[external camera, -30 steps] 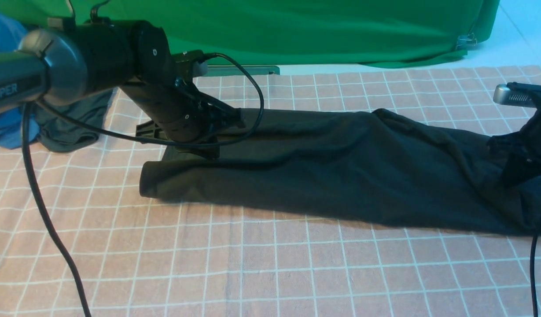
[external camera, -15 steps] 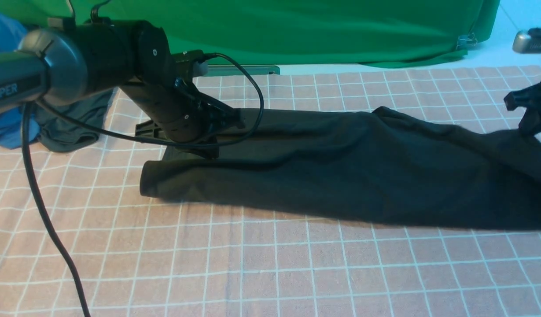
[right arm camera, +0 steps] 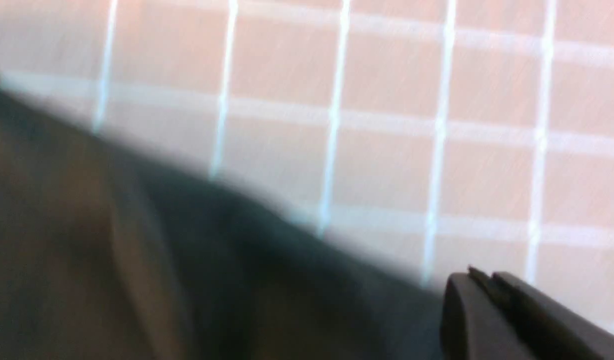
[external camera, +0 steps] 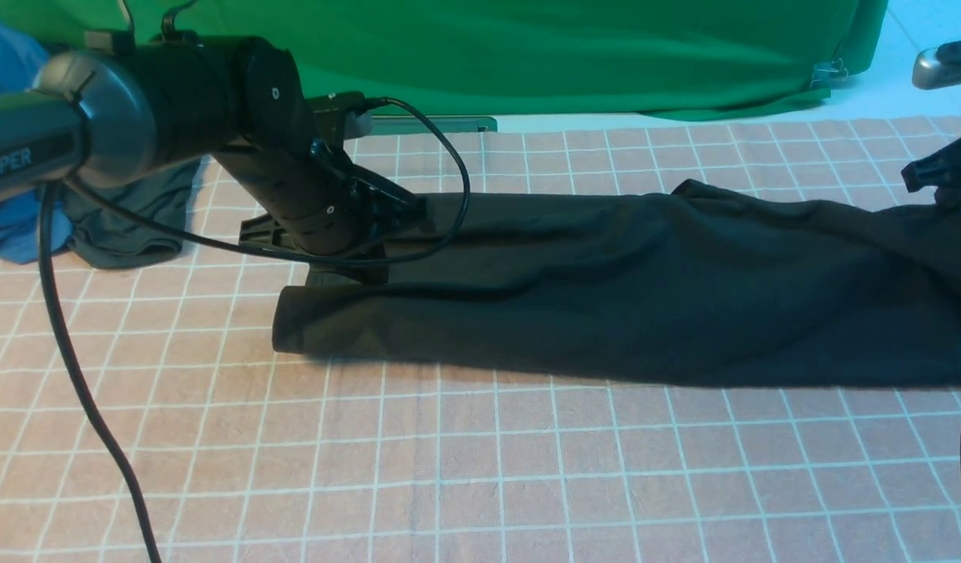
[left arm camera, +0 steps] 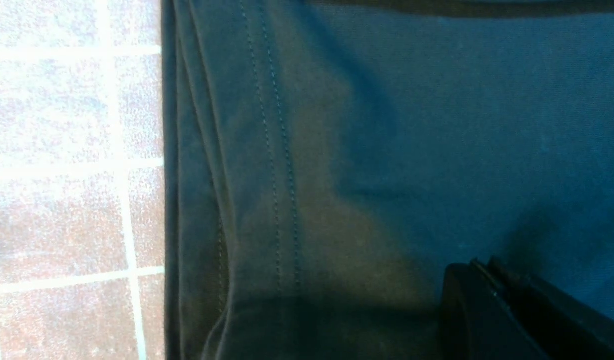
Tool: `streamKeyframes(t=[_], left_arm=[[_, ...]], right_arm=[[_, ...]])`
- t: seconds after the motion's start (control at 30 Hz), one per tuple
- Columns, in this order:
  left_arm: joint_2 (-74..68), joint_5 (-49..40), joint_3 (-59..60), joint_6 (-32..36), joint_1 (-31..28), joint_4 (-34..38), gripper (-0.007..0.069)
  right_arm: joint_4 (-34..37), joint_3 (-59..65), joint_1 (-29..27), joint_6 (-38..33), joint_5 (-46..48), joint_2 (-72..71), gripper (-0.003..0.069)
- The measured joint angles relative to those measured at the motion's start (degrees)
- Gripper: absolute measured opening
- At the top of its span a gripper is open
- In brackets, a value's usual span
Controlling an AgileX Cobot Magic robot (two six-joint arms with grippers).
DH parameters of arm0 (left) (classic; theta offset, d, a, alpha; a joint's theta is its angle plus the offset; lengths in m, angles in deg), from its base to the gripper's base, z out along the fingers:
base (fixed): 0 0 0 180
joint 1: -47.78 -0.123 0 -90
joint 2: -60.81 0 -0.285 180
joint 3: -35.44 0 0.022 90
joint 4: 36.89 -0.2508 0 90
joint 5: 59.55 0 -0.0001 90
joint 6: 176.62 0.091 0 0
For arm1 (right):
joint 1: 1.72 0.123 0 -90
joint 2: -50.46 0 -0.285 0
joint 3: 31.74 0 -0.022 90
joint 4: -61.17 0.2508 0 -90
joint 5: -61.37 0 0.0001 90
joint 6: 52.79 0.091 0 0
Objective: Fold a long-sleeved shirt over a pink coffee tablecloth.
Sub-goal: 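Fold the black garment in half by bringing its near edge over to the far edge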
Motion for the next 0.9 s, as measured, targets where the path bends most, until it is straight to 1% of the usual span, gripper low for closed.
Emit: streamKeyframes(t=[0.07, 0.13, 0.17, 0.2, 0.23, 0.3, 0.37, 0.4, 0.43, 0.47, 0.6, 0.8, 0.9], left_arm=[[0.00, -0.34, 0.00, 0.06, 0.00, -0.06, 0.0013], [0.00, -0.92, 0.00, 0.10, 0.00, -0.17, 0.0013], [0.00, -1.16, 0.00, 0.16, 0.00, -0.17, 0.0013], [0.00, -1.33, 0.00, 0.16, 0.00, -0.17, 0.0013], [0.00, -1.39, 0.00, 0.16, 0.00, 0.04, 0.0013], [0.00, -1.39, 0.00, 0.16, 0.00, 0.52, 0.0013], [0.00, -1.33, 0.00, 0.21, 0.00, 1.39, 0.0013], [0.00, -1.33, 0.00, 0.21, 0.01, 1.53, 0.0013], [0.00, -1.33, 0.00, 0.21, 0.01, 1.57, 0.0013], [0.00, -1.33, 0.00, 0.21, 0.01, 1.64, 0.0013], [0.00, -1.33, 0.00, 0.15, 0.01, 2.80, 0.0013], [0.00, -0.86, 0.00, 0.28, 0.01, 2.96, 0.0013], [0.00, 0.18, 0.00, -0.31, 0.01, 2.69, 0.0013]], right_arm=[[-1.23, -0.05, -0.06, 0.00, -5.50, 0.07, 0.0152], [-1.86, -0.96, -0.06, 0.82, -7.91, -0.36, 0.0217], [-1.80, -1.81, -0.06, 2.34, -7.03, -0.69, 0.0248], [-1.44, -2.99, 0.09, 4.31, -4.00, -1.29, 0.0272], [-0.88, -3.94, 0.37, 6.06, -0.14, -2.00, 0.0276], [0.30, -4.99, 1.02, 7.18, 6.04, -3.27, 0.0244], [0.97, -5.13, 2.60, 6.33, 14.58, -4.50, 0.0149], [1.20, -4.81, 3.20, 5.82, 16.50, -4.56, 0.0098], [1.53, -4.27, 4.00, 5.32, 18.25, -4.56, 0.0064], [1.81, -3.65, 4.39, 4.88, 18.96, -4.33, 0.0044], [1.98, -1.55, 4.75, 4.33, 19.02, -1.86, 0.0035], [1.60, -0.42, 4.36, 4.39, 11.36, 4.63, 0.0035], [0.40, -0.39, 3.74, 4.72, 5.82, 7.32, 0.0035]])
